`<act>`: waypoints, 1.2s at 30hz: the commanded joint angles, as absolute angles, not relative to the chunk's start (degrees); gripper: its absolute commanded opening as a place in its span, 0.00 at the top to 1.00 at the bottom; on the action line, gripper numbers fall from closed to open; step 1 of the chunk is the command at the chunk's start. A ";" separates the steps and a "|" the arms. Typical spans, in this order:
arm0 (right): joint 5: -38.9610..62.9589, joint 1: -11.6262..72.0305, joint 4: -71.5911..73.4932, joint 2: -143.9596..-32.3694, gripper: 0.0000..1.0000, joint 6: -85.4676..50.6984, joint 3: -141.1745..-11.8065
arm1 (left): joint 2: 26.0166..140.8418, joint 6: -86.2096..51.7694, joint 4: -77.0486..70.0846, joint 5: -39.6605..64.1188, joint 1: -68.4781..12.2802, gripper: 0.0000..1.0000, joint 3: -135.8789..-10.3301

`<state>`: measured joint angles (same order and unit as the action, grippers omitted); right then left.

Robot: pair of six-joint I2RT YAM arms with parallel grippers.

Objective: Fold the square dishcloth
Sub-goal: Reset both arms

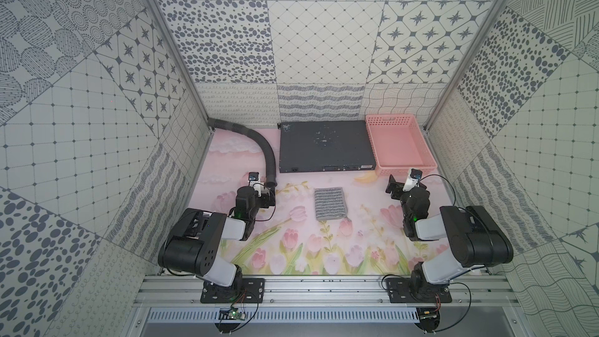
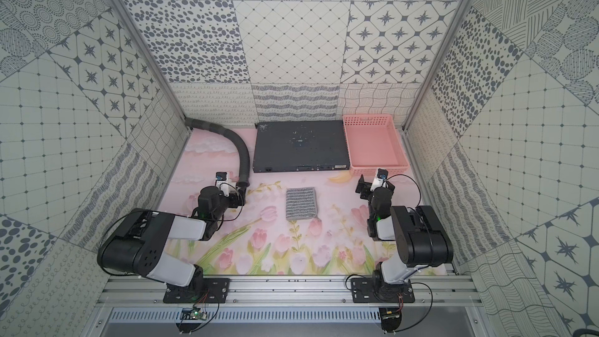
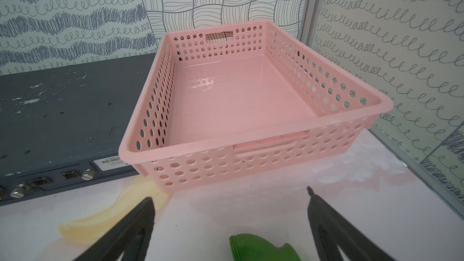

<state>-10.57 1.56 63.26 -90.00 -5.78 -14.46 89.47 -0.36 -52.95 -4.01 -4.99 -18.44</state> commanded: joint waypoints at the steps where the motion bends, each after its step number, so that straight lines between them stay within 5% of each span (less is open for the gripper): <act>1: -10.39 1.41 65.25 -90.01 0.03 -6.16 -15.32 | 90.75 -1.20 -53.18 -5.64 -4.16 0.01 -21.98; 10: -4.20 1.67 53.15 -89.85 0.03 -3.62 -21.76 | 90.68 -1.86 -52.15 -6.51 -3.77 0.01 -22.34; 36: -0.43 1.67 51.68 -90.00 0.03 -2.18 -22.68 | 90.62 -1.95 -51.98 -6.52 -3.73 0.01 -22.36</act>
